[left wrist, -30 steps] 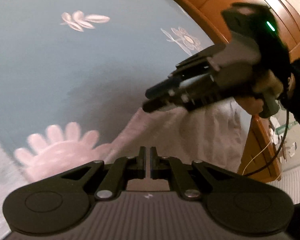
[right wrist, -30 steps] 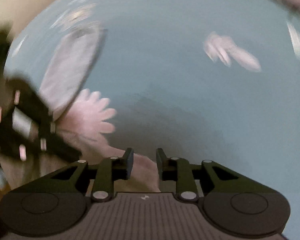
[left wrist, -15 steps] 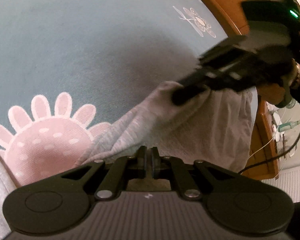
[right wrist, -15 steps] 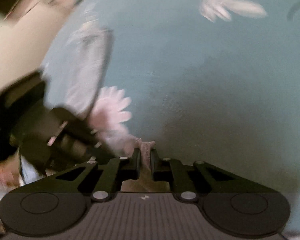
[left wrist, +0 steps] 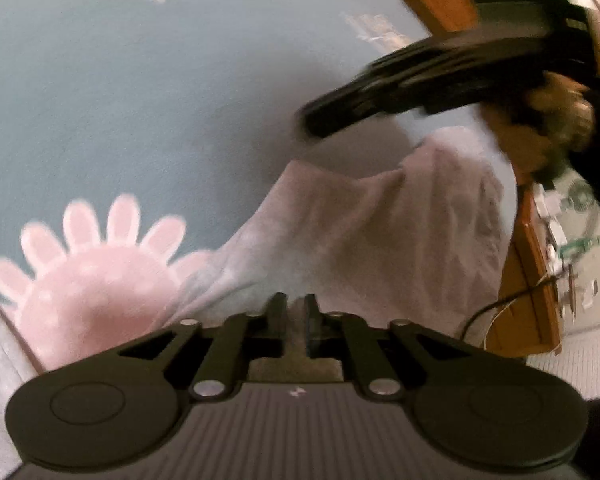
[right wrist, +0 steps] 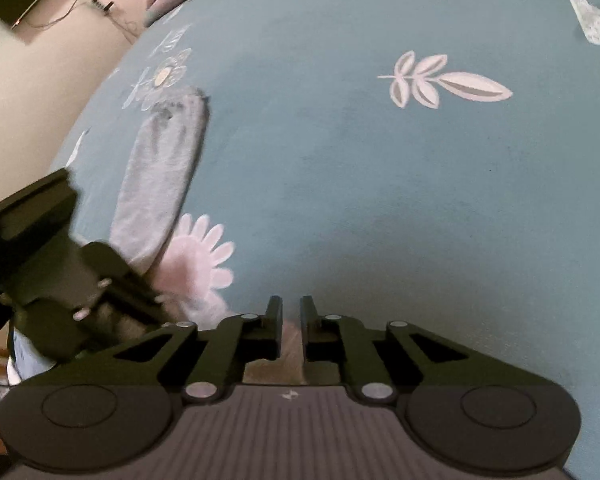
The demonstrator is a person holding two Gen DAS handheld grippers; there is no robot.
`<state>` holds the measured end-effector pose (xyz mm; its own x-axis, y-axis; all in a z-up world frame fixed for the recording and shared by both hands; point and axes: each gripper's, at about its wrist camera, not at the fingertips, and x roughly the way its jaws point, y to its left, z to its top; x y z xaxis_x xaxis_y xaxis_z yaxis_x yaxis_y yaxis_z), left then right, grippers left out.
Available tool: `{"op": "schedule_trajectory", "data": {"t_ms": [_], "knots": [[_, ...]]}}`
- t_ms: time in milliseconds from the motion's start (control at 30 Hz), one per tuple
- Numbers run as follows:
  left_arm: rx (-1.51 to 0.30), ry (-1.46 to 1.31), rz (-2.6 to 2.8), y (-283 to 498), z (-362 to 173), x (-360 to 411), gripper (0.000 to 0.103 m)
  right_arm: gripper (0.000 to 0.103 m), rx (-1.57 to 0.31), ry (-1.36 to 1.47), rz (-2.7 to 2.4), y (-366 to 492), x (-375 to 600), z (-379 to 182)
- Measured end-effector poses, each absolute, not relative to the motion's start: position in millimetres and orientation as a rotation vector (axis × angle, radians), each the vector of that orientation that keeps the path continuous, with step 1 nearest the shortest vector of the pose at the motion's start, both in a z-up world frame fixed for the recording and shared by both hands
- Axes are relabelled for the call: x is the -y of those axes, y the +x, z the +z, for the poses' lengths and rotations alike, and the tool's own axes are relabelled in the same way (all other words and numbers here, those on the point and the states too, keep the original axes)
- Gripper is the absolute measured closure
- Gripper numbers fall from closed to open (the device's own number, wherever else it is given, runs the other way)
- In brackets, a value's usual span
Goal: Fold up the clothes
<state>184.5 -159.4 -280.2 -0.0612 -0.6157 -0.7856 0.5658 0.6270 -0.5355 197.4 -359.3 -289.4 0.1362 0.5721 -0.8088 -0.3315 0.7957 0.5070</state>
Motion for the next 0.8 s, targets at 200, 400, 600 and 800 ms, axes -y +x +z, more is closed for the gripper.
{"op": "schedule_trajectory", "data": {"t_ms": [200,400,600,800], "knots": [[-1.200,-0.101,-0.920,205.4,-261.2,134.0,0.084,0.094,-1.323,0.141,0.791,182.5,343.2,-296.0],[-1.173,-0.027,-0.881,224.0,-275.9,146.0,0.084,0.094,-1.336,0.081,0.845,157.2,344.1,-290.2],[-1.179,0.146,-0.993,209.1,-280.2,161.1,0.084,0.090,-1.313,0.020,0.850,147.8,336.7,-284.4],[-1.170,0.195,-1.031,185.1,-278.3,161.1,0.084,0.089,-1.278,-0.009,0.832,153.2,344.8,-270.1]]}}
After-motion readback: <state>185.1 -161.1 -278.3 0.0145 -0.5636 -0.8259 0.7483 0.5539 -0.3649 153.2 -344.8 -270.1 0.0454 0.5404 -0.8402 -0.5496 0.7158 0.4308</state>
